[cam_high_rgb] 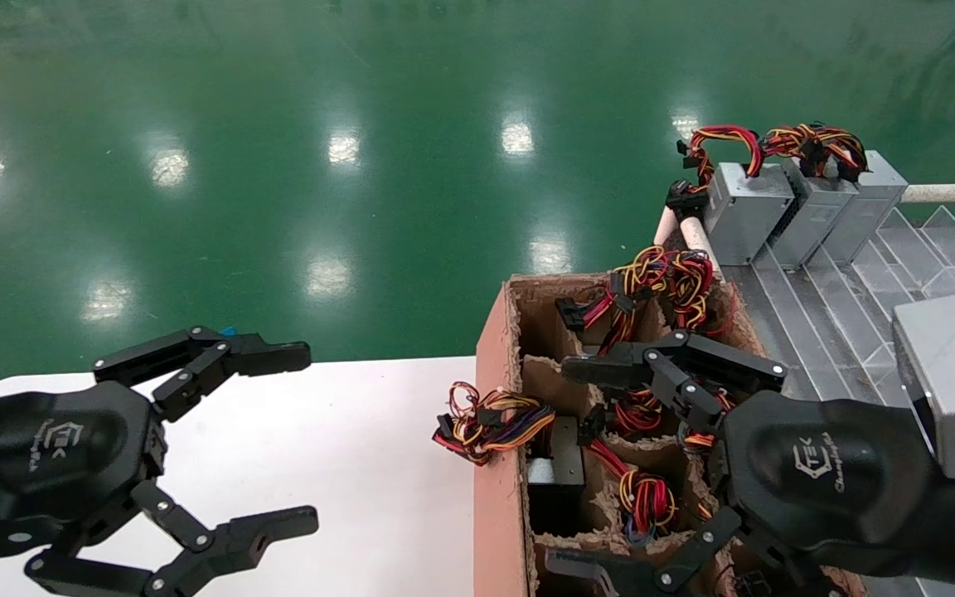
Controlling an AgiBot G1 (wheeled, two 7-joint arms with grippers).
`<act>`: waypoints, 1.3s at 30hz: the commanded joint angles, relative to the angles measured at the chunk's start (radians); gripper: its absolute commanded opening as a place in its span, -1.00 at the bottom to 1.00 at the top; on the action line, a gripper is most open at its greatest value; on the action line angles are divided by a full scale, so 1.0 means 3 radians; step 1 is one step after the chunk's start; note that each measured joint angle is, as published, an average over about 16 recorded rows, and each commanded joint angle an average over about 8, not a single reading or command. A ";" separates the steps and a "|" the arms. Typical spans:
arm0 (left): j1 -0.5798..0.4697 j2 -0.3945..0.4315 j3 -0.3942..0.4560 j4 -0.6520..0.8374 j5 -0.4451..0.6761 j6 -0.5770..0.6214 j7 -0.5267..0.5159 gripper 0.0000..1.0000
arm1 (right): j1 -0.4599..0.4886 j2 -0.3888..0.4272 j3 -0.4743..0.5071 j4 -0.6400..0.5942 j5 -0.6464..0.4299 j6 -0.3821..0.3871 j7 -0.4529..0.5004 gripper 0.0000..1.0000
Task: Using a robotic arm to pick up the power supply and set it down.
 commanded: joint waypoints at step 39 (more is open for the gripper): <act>0.0000 0.0000 0.0000 0.0000 0.0000 0.0000 0.0000 -1.00 | 0.0335 0.0135 -0.0143 -0.0156 -0.0648 -0.0001 -0.0130 1.00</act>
